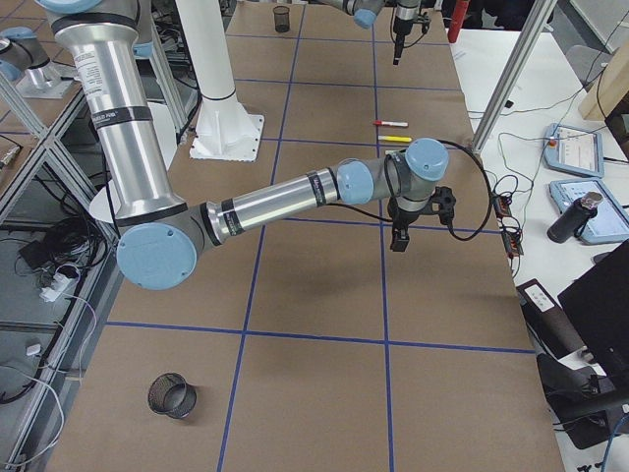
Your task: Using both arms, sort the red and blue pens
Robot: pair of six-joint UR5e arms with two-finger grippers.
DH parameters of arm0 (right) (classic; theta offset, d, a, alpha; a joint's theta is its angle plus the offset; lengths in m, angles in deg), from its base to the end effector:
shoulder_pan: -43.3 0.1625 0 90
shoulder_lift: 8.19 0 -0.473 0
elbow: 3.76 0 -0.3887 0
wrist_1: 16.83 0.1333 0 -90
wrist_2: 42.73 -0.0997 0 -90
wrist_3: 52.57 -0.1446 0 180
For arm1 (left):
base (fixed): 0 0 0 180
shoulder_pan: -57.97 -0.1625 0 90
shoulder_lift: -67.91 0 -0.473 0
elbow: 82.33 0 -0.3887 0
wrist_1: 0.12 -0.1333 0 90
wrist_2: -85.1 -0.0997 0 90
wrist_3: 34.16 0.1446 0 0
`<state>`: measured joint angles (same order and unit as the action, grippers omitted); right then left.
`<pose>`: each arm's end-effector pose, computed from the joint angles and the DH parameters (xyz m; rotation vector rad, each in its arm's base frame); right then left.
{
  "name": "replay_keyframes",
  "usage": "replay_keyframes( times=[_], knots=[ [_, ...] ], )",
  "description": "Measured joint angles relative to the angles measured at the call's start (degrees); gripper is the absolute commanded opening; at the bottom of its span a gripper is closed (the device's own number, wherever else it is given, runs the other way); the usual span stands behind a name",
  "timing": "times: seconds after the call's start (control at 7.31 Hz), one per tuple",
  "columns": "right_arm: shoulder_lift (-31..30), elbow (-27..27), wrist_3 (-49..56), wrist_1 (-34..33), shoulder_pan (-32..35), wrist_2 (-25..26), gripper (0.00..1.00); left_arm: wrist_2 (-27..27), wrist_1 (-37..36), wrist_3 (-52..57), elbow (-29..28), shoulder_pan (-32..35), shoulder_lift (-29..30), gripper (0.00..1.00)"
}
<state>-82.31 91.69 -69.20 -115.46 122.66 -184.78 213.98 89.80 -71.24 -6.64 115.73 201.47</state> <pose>-0.0934 -0.6014 0.5409 -0.0129 -0.9273 -0.0037 0.3945 -0.7053 0.3650 0.0250 0.8233 0.0930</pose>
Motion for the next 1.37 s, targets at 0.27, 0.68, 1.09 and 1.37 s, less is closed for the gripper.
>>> replay_keyframes(
  times=[0.27,0.68,1.09,1.37],
  knots=[
    [2.91,-2.62,-0.06,-0.72,-2.15,0.04,1.0,-2.34,7.54,-9.47,-8.76,-4.9,6.23,0.94],
    [7.06,-6.69,-1.93,-0.33,-5.21,0.24,1.0,-9.38,12.79,-15.43,-16.43,-10.96,11.99,0.89],
    [10.5,-8.57,-5.63,-0.19,-7.67,0.28,1.0,-10.14,14.8,-15.9,-18.08,-13.34,12.38,0.8],
    [11.69,-9.05,-7.12,-0.16,-8.58,0.31,1.0,-10.22,16.13,-15.98,-19.15,-14.17,12.35,0.7]
  ],
)
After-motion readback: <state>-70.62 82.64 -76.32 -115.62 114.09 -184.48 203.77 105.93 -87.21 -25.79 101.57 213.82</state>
